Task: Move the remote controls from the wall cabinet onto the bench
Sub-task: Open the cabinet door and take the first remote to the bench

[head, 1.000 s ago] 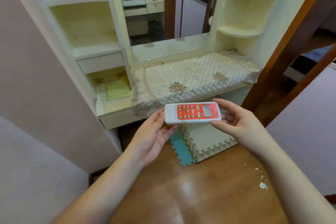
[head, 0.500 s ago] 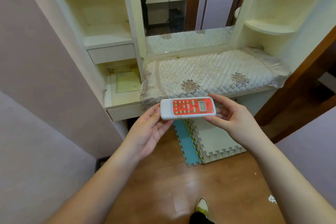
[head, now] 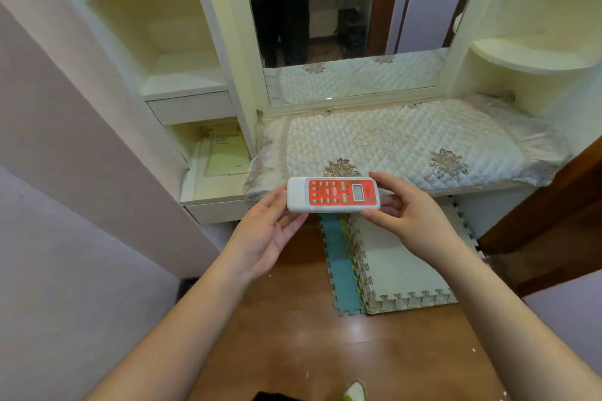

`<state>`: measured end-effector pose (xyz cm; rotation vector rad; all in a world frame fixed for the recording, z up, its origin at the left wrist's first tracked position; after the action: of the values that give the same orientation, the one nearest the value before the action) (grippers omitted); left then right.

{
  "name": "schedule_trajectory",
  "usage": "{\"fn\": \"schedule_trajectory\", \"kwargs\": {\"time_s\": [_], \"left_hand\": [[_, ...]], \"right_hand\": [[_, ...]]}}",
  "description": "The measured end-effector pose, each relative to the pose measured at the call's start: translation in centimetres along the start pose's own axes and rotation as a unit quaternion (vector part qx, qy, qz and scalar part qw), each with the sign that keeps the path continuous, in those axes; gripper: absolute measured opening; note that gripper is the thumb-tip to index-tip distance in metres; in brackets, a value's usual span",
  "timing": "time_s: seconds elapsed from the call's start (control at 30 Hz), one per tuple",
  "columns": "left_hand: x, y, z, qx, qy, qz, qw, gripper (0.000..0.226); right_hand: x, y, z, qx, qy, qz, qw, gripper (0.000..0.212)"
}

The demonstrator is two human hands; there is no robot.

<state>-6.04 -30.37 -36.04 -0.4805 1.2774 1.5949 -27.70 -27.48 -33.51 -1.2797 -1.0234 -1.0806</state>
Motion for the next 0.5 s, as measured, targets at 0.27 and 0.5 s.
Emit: {"fn": "schedule_trajectory", "kwargs": {"time_s": [0.27,0.5], "left_hand": [[-0.7,-1.1,-4.6,-0.034,-0.006,0.004,0.999,0.027],[-2.6,-3.2,-10.0,-0.030,-0.013,-0.002,0.999,0.025]], "right_hand": [[-0.5,0.0,-5.4,0.029,-0.001,0.016,0.999,0.063],[-1.7,1.7,-11.4,0.028,0.022,0.024,0.999,0.065]]}}
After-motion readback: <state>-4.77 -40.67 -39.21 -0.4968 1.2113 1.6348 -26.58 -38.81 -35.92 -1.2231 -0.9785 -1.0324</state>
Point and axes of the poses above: each hand's wrist, its own z-axis away from the middle knuckle, its own y-axis out of the palm, x = y × z, the point moved 6 cm from there along -z, towards the middle knuckle, and after that the axes turned 9 degrees about -z, right-handed, at the moved point
